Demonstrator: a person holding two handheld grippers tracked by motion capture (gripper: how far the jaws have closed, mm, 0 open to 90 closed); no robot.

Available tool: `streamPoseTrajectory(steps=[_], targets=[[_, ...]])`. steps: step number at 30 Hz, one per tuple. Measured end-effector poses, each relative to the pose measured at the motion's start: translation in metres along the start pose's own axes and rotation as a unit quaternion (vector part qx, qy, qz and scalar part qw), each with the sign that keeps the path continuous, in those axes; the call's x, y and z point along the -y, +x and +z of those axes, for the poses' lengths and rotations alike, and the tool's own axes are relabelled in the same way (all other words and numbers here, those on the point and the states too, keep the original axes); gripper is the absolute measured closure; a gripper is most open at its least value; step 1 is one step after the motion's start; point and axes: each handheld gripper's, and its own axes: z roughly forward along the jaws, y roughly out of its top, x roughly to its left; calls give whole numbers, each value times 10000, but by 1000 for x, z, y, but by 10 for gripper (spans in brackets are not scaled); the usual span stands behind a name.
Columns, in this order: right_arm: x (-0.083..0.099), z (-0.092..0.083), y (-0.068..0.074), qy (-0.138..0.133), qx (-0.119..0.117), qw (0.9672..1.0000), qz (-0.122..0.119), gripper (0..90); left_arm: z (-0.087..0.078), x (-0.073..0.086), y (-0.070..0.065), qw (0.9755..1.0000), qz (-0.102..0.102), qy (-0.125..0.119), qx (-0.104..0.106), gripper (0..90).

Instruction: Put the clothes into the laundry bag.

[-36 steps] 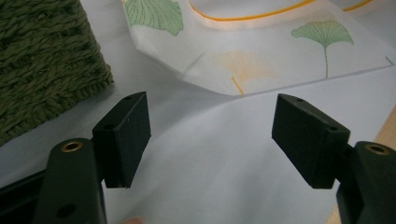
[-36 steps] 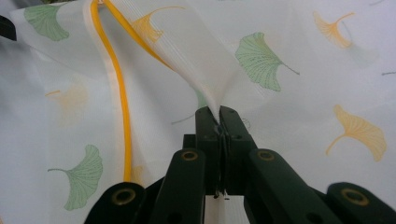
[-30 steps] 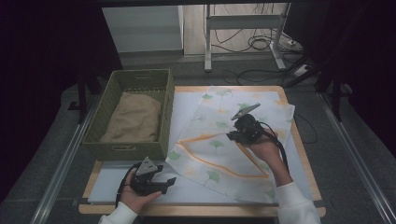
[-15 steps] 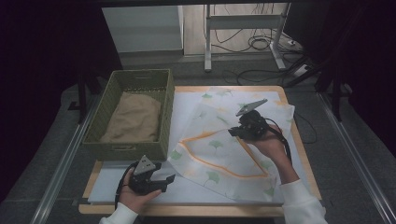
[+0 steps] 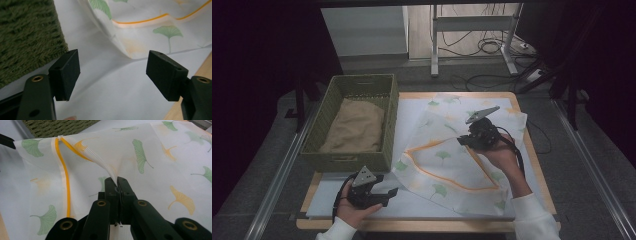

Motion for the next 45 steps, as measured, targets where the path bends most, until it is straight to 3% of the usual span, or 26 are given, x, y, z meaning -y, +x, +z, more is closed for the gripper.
streamPoseTrajectory(steps=[12, 15, 20, 26, 33, 36, 40, 45], targets=[[1, 0, -1, -4, -15, 10000, 40, 867, -26, -21, -5, 9997, -93, -216, 107, 265], [0, 0, -1, -4, -38, 10000, 40, 867, -37, -31, -4, 9994, -183, -266, 91, 264], [1, 1, -2, 15, -65, 10000, 51, 867, -50, -51, 0, 9990, -157, -417, 15, 264], [3, 0, -4, 10, -73, 10000, 58, 867, -57, -71, 8, 9992, -194, -346, -81, 261], [5, 0, -6, 16, -115, 9999, 101, 867, -59, -94, 20, 9988, -65, -390, -300, 246], [4, 0, -5, 13, -113, 9999, 72, 867, -55, -102, 31, 9985, -217, -406, -309, 229], [4, 1, -5, 25, -119, 9999, 80, 867, -55, -114, 44, 9951, -457, -567, -674, 180], [5, 3, -5, 48, -125, 9999, 98, 866, -53, -128, 59, 9930, -509, -611, -873, 169]])
